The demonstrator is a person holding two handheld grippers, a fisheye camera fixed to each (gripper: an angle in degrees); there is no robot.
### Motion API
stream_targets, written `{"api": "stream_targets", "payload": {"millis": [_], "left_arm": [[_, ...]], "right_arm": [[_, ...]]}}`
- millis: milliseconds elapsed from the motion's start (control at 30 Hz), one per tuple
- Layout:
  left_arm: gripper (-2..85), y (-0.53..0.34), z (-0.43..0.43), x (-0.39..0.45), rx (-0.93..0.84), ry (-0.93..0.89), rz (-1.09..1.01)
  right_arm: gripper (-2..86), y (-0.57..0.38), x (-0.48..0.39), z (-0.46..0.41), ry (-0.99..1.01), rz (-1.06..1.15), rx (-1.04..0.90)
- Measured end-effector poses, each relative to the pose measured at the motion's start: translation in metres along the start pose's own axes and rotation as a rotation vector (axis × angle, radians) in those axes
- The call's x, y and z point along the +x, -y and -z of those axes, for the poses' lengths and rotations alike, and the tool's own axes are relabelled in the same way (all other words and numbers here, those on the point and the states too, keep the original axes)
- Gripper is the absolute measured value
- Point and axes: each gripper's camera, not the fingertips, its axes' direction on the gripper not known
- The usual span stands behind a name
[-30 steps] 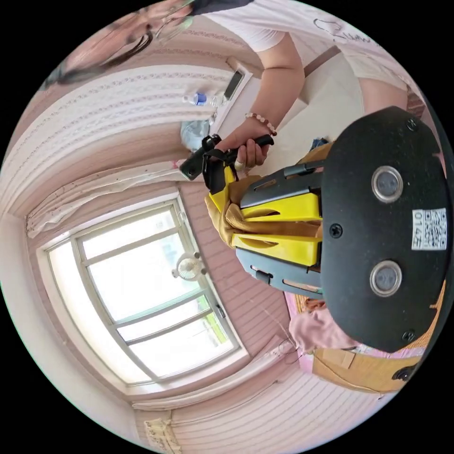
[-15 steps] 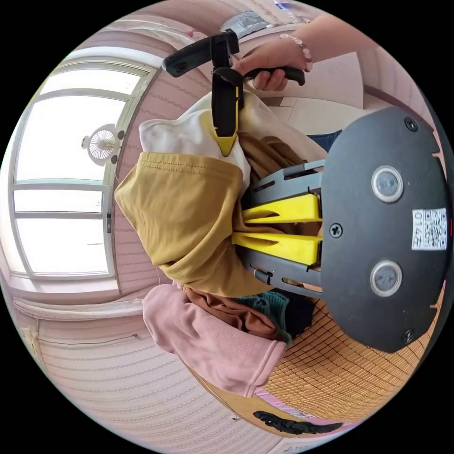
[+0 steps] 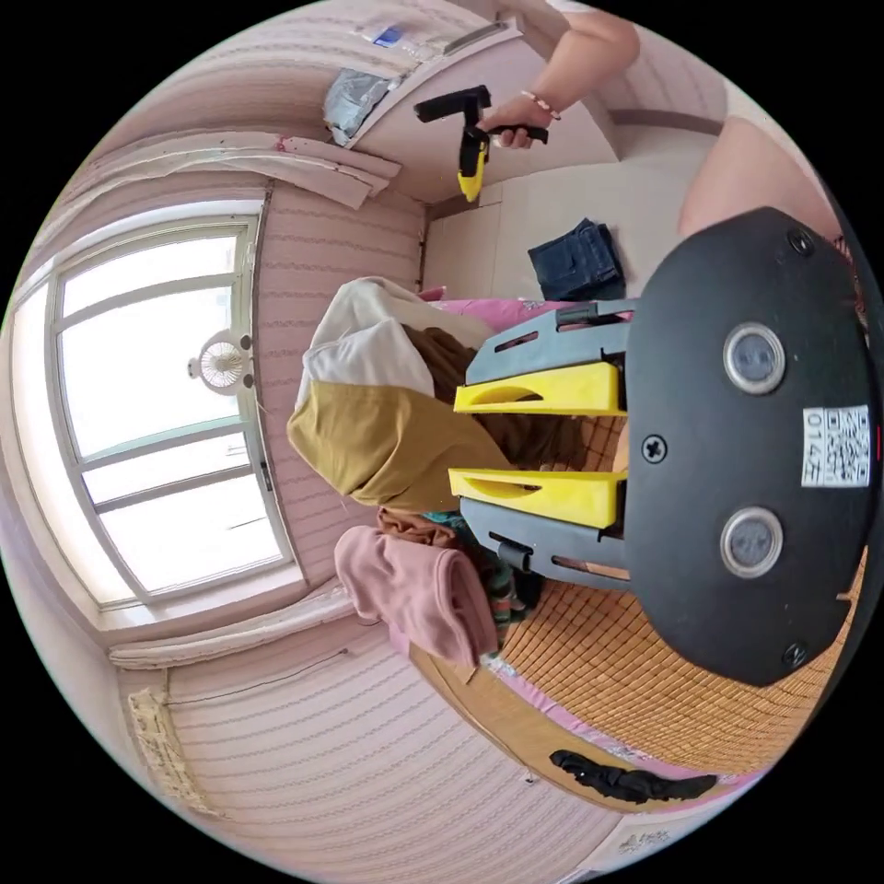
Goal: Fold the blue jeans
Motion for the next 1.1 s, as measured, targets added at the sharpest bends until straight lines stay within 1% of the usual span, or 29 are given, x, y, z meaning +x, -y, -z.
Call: {"api": "stream_targets", "payload": {"millis": [67,100,133,167,200,267,300,333,400,433,467,500,567,600,633,667,700,767,833,900,967,1100], "left_arm": [[9.3,-0.004,-0.013,0.013,-0.069,-0.104,0.018],[9.6,-0.005,-0.022,0.033,-0.09,-0.155,-0.037],[9.9,-0.004,-0.033,0.054,-0.117,-0.176,-0.098],[10.1,-0.003,-0.039,0.064,-0.133,-0.19,-0.121],[10.1,-0.001,-0.053,0.081,-0.165,-0.241,-0.14],[9.8,0.001,-0.077,0.107,-0.223,-0.402,-0.095],[9.7,0.001,-0.095,0.13,-0.266,-0.512,-0.107],[9.8,0.0,-0.115,0.156,-0.318,-0.57,-0.133],[10.1,-0.002,-0.152,0.193,-0.383,-0.618,-0.18],[10.5,-0.004,-0.181,0.214,-0.45,-0.648,-0.196],[10.8,-0.001,-0.199,0.226,-0.537,-0.657,-0.238],[11.6,0.006,-0.235,0.25,-0.646,-0.666,-0.304],[12.7,0.01,-0.284,0.271,-0.739,-0.71,-0.277],[12.5,0.015,-0.312,0.282,-0.769,-0.805,-0.245],[12.1,0.019,-0.335,0.292,-0.752,-0.821,-0.234],[11.9,0.019,-0.346,0.298,-0.748,-0.798,-0.248],[11.8,0.017,-0.371,0.31,-0.762,-0.712,-0.277],[12.1,0.005,-0.411,0.323,-0.853,-0.642,-0.247],[13.0,-0.015,-0.456,0.334,-1.001,-0.529,-0.164],[13.5,-0.027,-0.477,0.342,-1.043,-0.552,-0.11],[14.0,-0.035,-0.493,0.353,-1.066,-0.543,-0.108],[14.5,-0.051,-0.514,0.379,-1.133,-0.632,-0.021]], "right_arm": [[13.7,-0.042,0.042,-0.013,-0.029,-0.158,-0.121],[14.0,-0.069,0.064,-0.02,-0.056,-0.249,-0.166],[14.2,-0.081,0.074,-0.024,-0.068,-0.288,-0.178],[14.6,-0.102,0.091,-0.031,-0.088,-0.355,-0.205],[15.1,-0.117,0.107,-0.039,-0.105,-0.415,-0.235],[15.7,-0.13,0.128,-0.053,-0.119,-0.484,-0.269],[15.8,-0.133,0.141,-0.063,-0.129,-0.514,-0.282],[15.9,-0.133,0.147,-0.068,-0.138,-0.529,-0.286],[16.3,-0.126,0.175,-0.088,-0.154,-0.577,-0.298],[16.5,-0.123,0.182,-0.093,-0.165,-0.59,-0.296],[16.8,-0.118,0.199,-0.101,-0.187,-0.634,-0.285],[17.0,-0.115,0.218,-0.108,-0.189,-0.693,-0.267],[17.2,-0.11,0.245,-0.117,-0.165,-0.778,-0.218],[17.3,-0.107,0.261,-0.121,-0.166,-0.818,-0.192],[17.4,-0.105,0.268,-0.123,-0.178,-0.831,-0.182],[17.7,-0.1,0.281,-0.125,-0.226,-0.857,-0.167],[18.6,-0.097,0.294,-0.125,-0.289,-0.892,-0.155],[20.2,-0.093,0.309,-0.123,-0.372,-0.931,-0.12],[21.8,-0.084,0.322,-0.126,-0.438,-0.927,-0.148],[21.9,-0.071,0.336,-0.134,-0.529,-0.895,-0.22],[19.3,-0.065,0.345,-0.142,-0.525,-0.872,-0.26],[13.3,-0.065,0.352,-0.16,-0.559,-0.835,-0.364]]}}
